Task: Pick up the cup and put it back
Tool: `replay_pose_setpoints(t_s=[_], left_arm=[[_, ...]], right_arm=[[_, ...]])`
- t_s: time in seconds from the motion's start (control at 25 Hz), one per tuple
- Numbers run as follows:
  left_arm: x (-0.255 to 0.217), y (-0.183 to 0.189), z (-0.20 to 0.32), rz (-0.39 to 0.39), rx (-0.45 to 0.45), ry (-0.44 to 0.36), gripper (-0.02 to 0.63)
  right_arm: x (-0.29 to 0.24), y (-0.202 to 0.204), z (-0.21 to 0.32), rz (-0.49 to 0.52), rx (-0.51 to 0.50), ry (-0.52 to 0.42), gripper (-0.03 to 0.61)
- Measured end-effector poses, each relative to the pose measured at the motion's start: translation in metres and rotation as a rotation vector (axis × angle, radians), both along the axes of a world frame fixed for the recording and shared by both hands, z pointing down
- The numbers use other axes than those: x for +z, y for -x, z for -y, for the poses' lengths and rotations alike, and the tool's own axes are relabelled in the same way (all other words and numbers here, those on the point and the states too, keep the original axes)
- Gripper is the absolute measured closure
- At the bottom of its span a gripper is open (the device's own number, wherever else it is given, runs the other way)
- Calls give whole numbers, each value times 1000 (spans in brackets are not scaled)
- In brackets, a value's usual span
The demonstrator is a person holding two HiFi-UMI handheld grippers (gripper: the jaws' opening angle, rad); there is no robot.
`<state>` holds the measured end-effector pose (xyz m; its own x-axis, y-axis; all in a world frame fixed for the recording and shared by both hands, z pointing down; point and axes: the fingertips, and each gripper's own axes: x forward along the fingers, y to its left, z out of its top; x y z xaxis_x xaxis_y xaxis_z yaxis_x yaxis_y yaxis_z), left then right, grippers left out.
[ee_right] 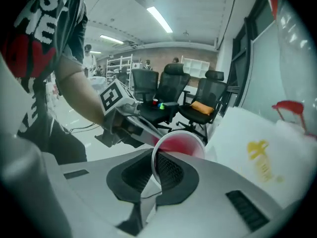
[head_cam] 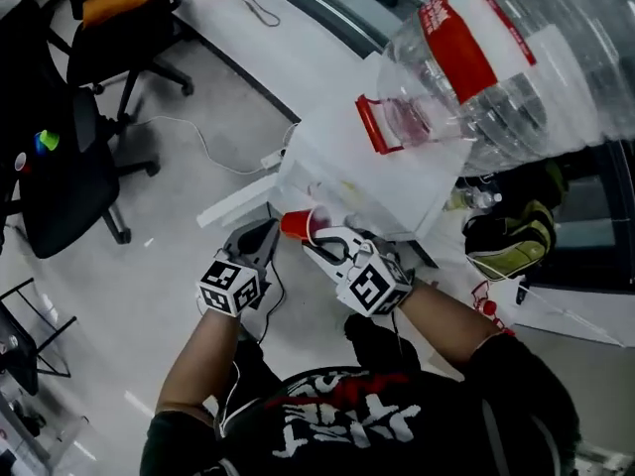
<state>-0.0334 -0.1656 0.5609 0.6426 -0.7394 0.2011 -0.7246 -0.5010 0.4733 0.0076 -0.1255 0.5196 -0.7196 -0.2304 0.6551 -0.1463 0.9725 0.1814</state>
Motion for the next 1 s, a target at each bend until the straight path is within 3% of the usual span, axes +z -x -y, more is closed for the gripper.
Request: replay_pose_setpoints(t_s=[0.24,0.4,0.64,0.88,1.0], left_arm=[[134,-2,0,-31,-13,50,615],[223,-15,-6,-25,44,60,615],[338,-32,4,49,156,3,615],[390,-31,-10,82,299,-24,615],[406,-20,-9,63,282,22,615]], right_arm=[[142,0,0,-55,-16,-17,540],[244,-10,12,-90,44,-16,540],[386,-8,4,-214,77,-42,540],[460,-12,5,-316,149,-17,540],[492,-15,20,-355,217,19,540]])
